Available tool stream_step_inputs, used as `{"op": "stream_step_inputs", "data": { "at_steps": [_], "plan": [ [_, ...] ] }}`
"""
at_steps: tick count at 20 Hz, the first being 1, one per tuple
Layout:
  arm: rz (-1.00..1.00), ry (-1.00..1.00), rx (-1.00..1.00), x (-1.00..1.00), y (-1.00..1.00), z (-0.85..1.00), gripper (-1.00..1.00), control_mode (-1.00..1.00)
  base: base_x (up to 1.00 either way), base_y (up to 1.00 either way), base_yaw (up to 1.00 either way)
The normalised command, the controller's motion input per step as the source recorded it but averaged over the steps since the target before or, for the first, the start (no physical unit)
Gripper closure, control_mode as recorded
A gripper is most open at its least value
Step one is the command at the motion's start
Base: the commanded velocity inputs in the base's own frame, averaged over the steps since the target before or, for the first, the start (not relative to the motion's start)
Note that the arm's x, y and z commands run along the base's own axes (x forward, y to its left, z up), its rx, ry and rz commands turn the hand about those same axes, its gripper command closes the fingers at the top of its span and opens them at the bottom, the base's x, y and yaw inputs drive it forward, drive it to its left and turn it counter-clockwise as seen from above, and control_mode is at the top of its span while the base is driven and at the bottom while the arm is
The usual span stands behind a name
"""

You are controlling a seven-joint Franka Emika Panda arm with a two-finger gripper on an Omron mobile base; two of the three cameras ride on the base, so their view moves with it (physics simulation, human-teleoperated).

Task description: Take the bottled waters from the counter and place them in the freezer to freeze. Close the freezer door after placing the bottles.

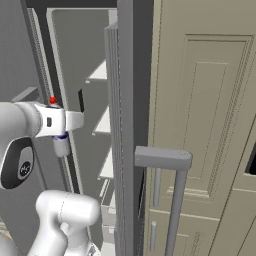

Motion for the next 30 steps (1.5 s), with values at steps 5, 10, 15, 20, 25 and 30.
{"op": "stream_step_inputs", "data": {
  "at_steps": [5, 10, 15, 20, 25, 30],
  "plan": [
    [0.02, 0.0, 0.01, 0.34, -0.12, 0.01, 1.0, -1.0, 0.0, 0.0, 0.0],
    [-0.01, -0.09, 0.06, 0.43, -0.04, 0.18, 1.0, -1.0, 0.0, 0.0, 0.0],
    [0.0, -0.13, 0.02, 0.42, -0.13, 0.09, 1.0, -1.0, 0.0, 0.0, 0.0],
    [0.0, -0.12, 0.0, 0.45, -0.13, 0.04, 1.0, -1.0, 0.0, 0.0, 0.0],
    [0.0, 0.0, 0.0, 0.43, -0.01, 0.21, 1.0, -1.0, 0.0, 0.0, 0.0],
    [0.0, 0.01, 0.0, 0.4, -0.06, 0.27, 1.0, -1.0, 0.0, 0.0, 0.0]
  ]
}}
